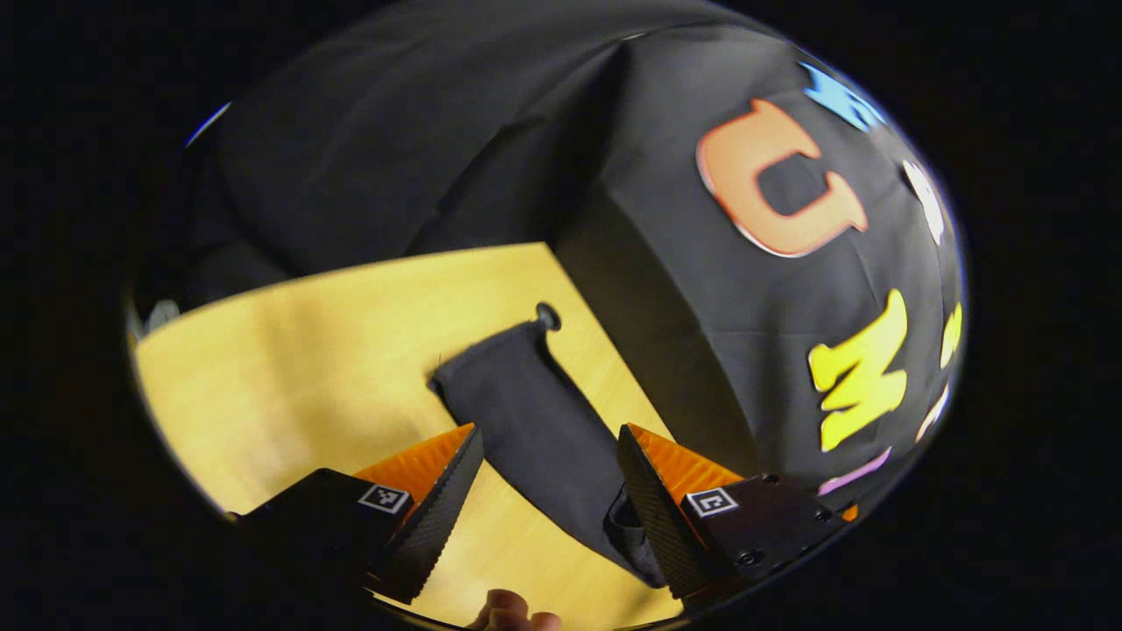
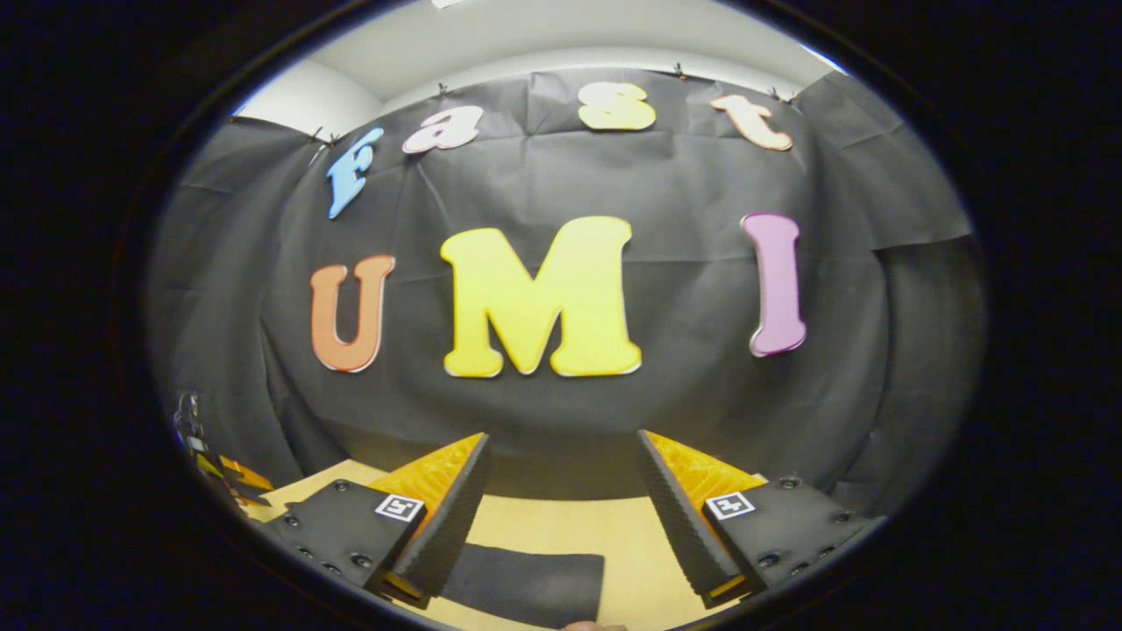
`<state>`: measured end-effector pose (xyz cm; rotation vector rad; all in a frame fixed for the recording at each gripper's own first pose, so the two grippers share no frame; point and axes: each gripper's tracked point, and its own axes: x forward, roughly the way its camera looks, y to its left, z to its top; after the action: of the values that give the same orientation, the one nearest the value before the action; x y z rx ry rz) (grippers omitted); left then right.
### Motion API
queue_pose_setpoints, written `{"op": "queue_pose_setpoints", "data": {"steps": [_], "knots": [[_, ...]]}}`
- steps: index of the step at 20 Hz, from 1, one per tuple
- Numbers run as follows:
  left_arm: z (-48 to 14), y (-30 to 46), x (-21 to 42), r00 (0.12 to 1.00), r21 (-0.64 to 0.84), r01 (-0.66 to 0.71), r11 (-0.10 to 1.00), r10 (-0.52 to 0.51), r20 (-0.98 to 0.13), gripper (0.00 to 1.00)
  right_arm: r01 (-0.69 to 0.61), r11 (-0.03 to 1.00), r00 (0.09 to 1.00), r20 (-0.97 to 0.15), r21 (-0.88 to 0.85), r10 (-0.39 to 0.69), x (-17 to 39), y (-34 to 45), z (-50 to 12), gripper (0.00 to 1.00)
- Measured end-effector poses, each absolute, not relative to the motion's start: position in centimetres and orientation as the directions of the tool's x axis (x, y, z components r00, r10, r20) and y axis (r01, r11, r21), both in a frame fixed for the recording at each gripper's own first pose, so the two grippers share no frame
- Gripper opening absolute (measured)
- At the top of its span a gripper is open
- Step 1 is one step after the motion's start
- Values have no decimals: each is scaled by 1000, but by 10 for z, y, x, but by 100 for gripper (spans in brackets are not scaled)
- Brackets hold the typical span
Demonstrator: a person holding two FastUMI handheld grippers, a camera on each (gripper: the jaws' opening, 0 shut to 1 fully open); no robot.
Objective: Grasp the waist and the cuffs of the jeans and fold them to make the two legs overlap; first hold the waist and fold one-third of the jeans toward the cuffs, then hold the cuffs and fold the remaining one-third in the same direction to finish folding.
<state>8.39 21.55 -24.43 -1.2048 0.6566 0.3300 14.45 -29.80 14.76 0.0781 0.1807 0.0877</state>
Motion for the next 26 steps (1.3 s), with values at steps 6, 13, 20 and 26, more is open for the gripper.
{"op": "queue_pose_setpoints", "data": {"steps": [6,13,20,26], "knots": [[-285,245,99,754,-758,-650,47,-77,-652,99,25,1000,988,-155,6,-23,138,-362,170,100],[-307,258,117,746,-745,-666,-49,-36,-665,99,90,996,981,-172,-9,-91,141,-398,172,100],[-309,269,143,771,-770,-632,-83,28,-636,98,126,992,968,-219,0,-123,147,-420,161,98],[-321,271,151,761,-764,-641,-77,64,-645,100,151,989,959,-243,6,-145,150,-437,157,100]]}}
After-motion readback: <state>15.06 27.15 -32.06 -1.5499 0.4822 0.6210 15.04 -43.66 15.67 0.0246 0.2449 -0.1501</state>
